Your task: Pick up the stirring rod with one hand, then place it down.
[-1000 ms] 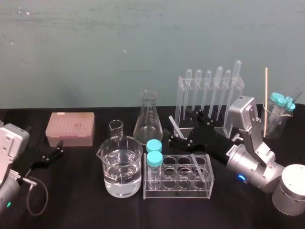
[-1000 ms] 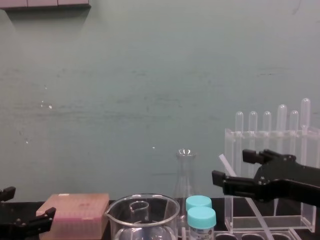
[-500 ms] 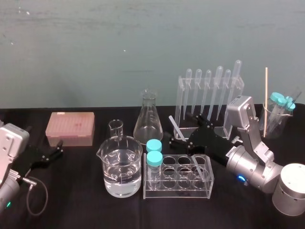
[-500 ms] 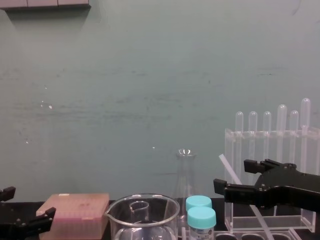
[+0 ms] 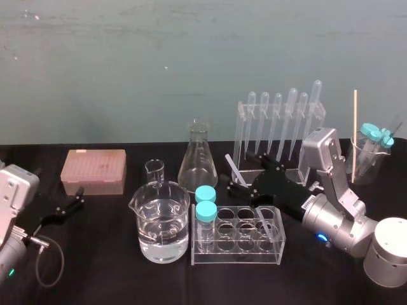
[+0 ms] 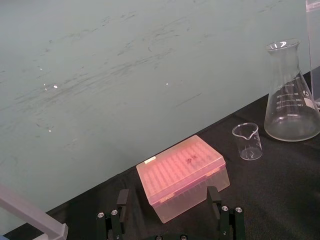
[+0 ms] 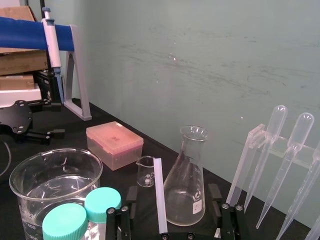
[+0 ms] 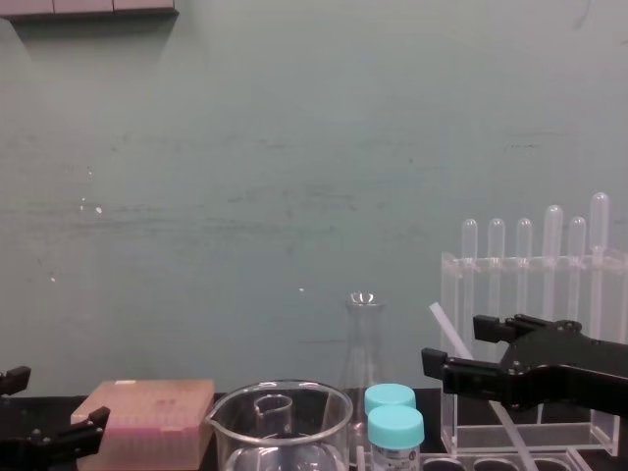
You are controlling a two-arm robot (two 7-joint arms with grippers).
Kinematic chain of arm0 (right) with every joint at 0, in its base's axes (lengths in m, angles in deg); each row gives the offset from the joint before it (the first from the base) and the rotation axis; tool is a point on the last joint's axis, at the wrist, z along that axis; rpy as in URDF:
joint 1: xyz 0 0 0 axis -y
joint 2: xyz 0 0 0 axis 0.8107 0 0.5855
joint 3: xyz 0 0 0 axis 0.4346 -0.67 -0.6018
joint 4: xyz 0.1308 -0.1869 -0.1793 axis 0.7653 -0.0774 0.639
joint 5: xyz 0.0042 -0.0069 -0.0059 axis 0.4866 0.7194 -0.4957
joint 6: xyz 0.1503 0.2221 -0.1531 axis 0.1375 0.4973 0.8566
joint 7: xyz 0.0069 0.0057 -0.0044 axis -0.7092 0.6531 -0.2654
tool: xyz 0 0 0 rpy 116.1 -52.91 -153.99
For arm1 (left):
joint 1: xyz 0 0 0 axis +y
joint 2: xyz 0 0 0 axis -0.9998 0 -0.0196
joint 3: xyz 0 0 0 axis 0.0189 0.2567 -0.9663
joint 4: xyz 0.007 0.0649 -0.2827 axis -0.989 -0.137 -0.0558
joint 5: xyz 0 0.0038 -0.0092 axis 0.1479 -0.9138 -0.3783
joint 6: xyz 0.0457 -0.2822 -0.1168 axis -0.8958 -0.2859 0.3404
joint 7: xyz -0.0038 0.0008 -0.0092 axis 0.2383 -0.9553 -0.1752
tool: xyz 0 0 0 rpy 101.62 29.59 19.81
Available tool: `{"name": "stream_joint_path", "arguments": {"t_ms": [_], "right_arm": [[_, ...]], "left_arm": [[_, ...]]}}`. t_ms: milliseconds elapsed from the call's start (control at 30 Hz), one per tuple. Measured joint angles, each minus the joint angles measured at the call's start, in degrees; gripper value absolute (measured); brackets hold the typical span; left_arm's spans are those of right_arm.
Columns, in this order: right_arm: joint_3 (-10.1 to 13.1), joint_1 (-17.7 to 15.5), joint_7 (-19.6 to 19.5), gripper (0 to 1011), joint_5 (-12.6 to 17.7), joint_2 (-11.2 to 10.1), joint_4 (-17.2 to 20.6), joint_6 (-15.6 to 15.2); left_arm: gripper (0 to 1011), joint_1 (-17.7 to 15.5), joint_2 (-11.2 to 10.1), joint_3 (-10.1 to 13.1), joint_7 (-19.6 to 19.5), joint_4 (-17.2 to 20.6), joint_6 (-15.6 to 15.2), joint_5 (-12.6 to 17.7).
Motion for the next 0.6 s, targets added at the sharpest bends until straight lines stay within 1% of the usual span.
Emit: {"name": "stream_joint_path", "arguments": {"t_ms": [67,100,167,200,300,333,367,433,500,533,600], "right_arm": [[-0.01,0.01,0.02,843,0.02,-0.01,0.00,0.00],[-0.02,0.02,0.03,790,0.04,-0.01,-0.01,0.00],[-0.03,0.03,0.04,762,0.06,-0.02,-0.02,0.01],[-0.04,0.03,0.04,697,0.06,-0.03,-0.02,0.01],[-0.05,0.04,0.05,639,0.09,-0.04,-0.02,0.01],[-0.05,0.04,0.06,578,0.10,-0.04,-0.02,0.02],[-0.05,0.04,0.06,578,0.10,-0.05,-0.03,0.02],[-0.05,0.04,0.08,481,0.12,-0.06,-0.03,0.03],[-0.05,0.04,0.09,435,0.13,-0.05,-0.03,0.04],[-0.05,0.05,0.10,375,0.14,-0.06,-0.03,0.05],[-0.05,0.04,0.11,332,0.14,-0.06,-0.03,0.06]], "left_arm": [[1000,0.00,0.00,0.00,0.00,0.00,0.00,0.00],[1000,0.00,0.00,0.00,0.00,0.00,0.00,0.00],[1000,0.00,0.00,0.00,0.00,0.00,0.00,0.00],[1000,0.00,0.00,0.00,0.00,0.00,0.00,0.00],[1000,0.00,0.00,0.00,0.00,0.00,0.00,0.00],[1000,0.00,0.00,0.00,0.00,0.00,0.00,0.00],[1000,0.00,0.00,0.00,0.00,0.00,0.00,0.00],[1000,0.00,0.00,0.00,0.00,0.00,0.00,0.00],[1000,0.00,0.00,0.00,0.00,0.00,0.00,0.00],[1000,0.00,0.00,0.00,0.00,0.00,0.00,0.00],[1000,0.00,0.00,0.00,0.00,0.00,0.00,0.00]]}}
